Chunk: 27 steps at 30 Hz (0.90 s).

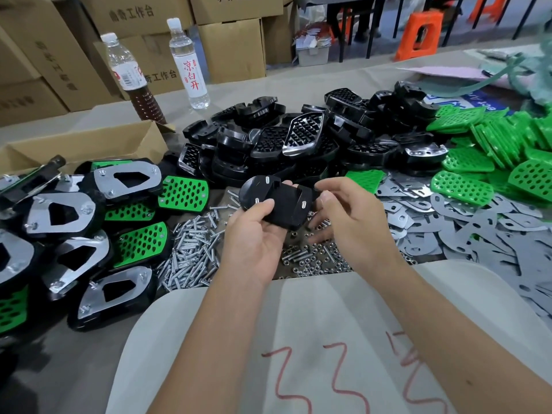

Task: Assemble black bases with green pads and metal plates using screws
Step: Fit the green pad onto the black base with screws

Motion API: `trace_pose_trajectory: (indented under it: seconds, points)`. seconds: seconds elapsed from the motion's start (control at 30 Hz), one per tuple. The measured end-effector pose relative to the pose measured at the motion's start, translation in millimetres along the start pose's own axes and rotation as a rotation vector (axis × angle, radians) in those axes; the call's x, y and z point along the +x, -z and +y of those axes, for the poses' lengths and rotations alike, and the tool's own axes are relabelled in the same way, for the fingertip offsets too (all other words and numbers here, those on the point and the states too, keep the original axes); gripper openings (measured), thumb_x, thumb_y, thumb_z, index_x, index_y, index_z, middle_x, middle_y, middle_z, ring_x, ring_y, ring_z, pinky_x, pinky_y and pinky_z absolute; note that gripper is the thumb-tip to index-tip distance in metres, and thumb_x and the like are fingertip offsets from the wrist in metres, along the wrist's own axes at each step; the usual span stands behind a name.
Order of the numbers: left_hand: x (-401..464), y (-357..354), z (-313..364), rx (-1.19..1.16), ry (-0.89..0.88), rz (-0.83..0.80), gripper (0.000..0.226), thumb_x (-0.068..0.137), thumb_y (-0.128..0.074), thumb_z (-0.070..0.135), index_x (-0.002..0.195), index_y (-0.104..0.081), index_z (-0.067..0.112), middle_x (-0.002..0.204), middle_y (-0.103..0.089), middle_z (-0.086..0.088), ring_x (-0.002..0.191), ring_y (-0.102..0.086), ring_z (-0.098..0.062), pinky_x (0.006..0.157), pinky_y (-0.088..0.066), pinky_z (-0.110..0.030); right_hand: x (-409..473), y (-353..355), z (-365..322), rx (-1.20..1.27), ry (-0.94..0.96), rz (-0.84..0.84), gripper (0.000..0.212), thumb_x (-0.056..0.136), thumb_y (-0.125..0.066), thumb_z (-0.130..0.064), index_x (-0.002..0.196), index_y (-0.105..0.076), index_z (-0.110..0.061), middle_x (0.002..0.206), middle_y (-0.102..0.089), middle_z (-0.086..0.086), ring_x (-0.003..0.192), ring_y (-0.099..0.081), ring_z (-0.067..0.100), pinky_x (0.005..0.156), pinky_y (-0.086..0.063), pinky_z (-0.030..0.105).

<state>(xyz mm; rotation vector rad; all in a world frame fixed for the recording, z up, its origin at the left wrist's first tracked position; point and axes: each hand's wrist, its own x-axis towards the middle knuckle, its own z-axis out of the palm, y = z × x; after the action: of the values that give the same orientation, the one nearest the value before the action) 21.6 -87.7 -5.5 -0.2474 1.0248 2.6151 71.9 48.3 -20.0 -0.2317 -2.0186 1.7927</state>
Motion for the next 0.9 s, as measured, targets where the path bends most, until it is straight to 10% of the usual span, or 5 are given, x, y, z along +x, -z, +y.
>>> trace_pose_trajectory:
  seconds: [0.53, 0.77, 0.9]
  points:
    - [-3.8, 0.6, -4.3, 0.134, -0.056, -0.111, 0.037, 0.106, -0.046, 0.003, 0.141, -0.053, -0.005, 0.133, -0.067, -0.026, 0.121, -0.068, -0.037, 0.096, -0.06, -0.049, 7.5, 9.1, 1.2, 0.198, -0.21, -0.159, 0.011, 0.102, -0.061, -0.002, 0.113, -0.061, -0.001, 0.093, -0.078, 0.018, 0.078, -0.074, 0.037, 0.082, -0.063, 0.05]
    - [-4.5, -0.8, -12.0, 0.228, -0.133, -0.023, 0.025, 0.104, -0.055, 0.003, 0.128, -0.063, 0.0, 0.115, -0.076, -0.02, 0.1, -0.077, -0.032, 0.079, -0.065, -0.044, 8.1, 18.3, -1.6, 0.153, -0.15, -0.231, 0.017, 0.1, -0.063, 0.0, 0.115, -0.069, -0.005, 0.091, -0.079, 0.013, 0.066, -0.069, 0.02, 0.063, -0.055, 0.024]
    - [-1.5, 1.7, -12.0, 0.252, -0.104, -0.033, 0.019, 0.102, -0.058, 0.006, 0.118, -0.068, 0.005, 0.11, -0.079, -0.016, 0.096, -0.078, -0.028, 0.071, -0.065, -0.041, 11.5, 26.7, -3.3, -0.096, 0.002, -0.122, 0.009, 0.101, -0.066, -0.017, 0.1, -0.074, -0.013, 0.076, -0.075, 0.008, 0.06, -0.068, 0.017, 0.057, -0.056, 0.032]
